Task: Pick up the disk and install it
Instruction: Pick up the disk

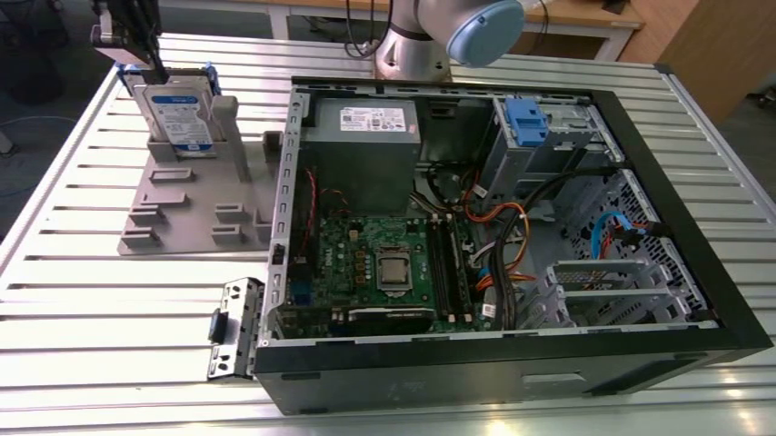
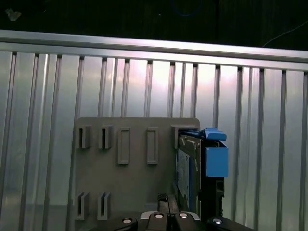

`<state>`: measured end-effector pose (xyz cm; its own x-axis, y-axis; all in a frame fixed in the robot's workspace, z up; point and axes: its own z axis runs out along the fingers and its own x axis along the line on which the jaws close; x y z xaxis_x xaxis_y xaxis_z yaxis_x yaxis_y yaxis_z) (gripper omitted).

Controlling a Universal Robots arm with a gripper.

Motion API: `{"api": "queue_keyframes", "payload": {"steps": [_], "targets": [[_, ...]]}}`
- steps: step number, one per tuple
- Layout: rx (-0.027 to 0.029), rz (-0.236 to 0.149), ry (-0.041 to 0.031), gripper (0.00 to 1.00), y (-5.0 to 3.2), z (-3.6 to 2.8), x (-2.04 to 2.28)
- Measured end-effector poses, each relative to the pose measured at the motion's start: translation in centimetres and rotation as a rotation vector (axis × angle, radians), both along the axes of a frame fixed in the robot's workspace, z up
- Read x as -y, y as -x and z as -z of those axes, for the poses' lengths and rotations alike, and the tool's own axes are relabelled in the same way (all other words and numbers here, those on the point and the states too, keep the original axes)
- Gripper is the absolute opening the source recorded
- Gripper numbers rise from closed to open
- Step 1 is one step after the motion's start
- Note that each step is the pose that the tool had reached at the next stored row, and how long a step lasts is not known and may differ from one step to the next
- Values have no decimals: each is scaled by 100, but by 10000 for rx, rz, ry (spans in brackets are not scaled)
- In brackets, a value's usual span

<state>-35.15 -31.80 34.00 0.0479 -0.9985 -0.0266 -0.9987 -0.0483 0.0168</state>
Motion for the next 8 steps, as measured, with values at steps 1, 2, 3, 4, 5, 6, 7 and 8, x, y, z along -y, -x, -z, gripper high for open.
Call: {"api": "queue_keyframes", "payload": {"steps": [1, 2, 3, 4, 5, 6, 7, 8], "targets": [[0, 1, 0, 10, 0, 0, 0], [0, 1, 0, 10, 0, 0, 0], [-1, 1, 0, 11, 0, 0, 0], [-1, 2, 0, 11, 0, 0, 0], [0, 2, 0, 16, 0, 0, 0], [0, 3, 0, 16, 0, 0, 0], [-1, 3, 0, 23, 0, 0, 0], [0, 4, 0, 29, 0, 0, 0]]}}
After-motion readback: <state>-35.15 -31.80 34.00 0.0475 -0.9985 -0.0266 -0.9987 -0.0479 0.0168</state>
